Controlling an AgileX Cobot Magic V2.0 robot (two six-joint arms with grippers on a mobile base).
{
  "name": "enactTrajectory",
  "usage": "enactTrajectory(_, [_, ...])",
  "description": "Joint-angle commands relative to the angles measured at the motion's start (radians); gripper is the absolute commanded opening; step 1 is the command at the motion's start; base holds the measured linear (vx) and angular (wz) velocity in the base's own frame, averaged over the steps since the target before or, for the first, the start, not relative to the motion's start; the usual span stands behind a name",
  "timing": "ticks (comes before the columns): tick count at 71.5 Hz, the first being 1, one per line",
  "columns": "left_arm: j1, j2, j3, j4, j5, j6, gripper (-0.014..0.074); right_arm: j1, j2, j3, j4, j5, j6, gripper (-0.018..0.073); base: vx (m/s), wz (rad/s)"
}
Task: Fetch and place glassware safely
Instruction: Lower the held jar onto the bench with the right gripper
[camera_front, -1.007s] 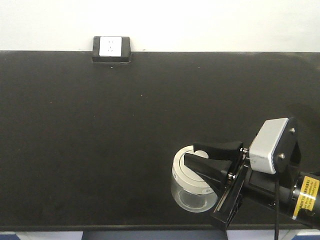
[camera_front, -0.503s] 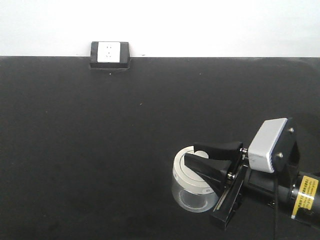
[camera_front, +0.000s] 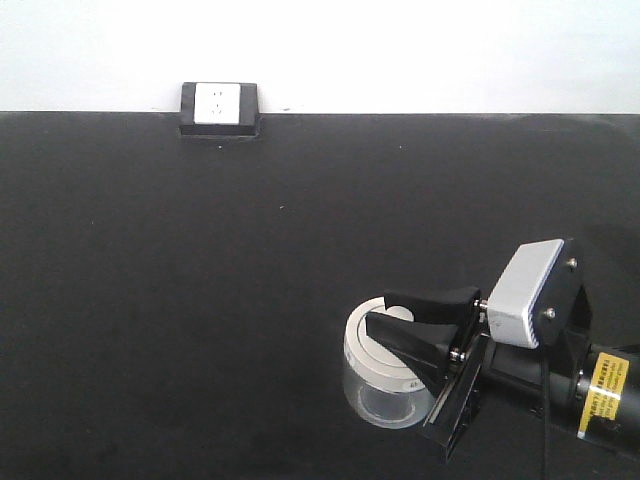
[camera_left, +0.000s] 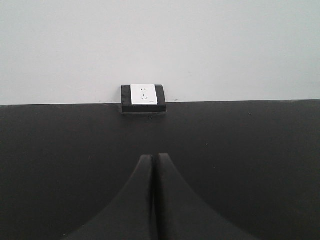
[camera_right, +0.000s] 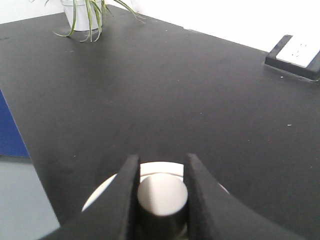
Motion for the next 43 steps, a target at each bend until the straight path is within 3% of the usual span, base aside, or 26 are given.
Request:
enactTrajectory(1, [-0.008,0.011,-0.03,-0.007,-0.069,-0.001,-0.0007,-0.001,-0.013,-0.032,0.039,-0.058,-0.004,-0.0001,0.0,0.0])
enactTrajectory(8, [-0.008,0.011,-0.03,-0.007,-0.069,-0.001,-0.0007,-0.002,-0.013,-0.039,0.118,-0.031,-0.07,-0.0001,0.0,0.0])
enactTrajectory(16, [-0.008,0.011,-0.03,-0.007,-0.069,-0.001,-0.0007,-0.002,0.001,-0.061,0.366,0.062,-0.201,0.0,0.0,0.0])
enactTrajectory(26, [-0.008,0.011,-0.03,-0.007,-0.069,-0.001,-0.0007,-0.002,0.081,-0.124,0.662,0.109,-0.482,0.0002,0.0,0.0])
enactTrajectory(35, [-0.008,0.011,-0.03,-0.007,-0.069,-0.001,-0.0007,-0.002,0.192,-0.192,0.806,0.084,-0.681,0.0004,0.0,0.0])
enactTrajectory(43, [-0.008,0.011,-0.03,-0.007,-0.069,-0.001,-0.0007,-0.002,0.298,-0.228,0.897,0.0,-0.778,0.0006,0.0,0.0])
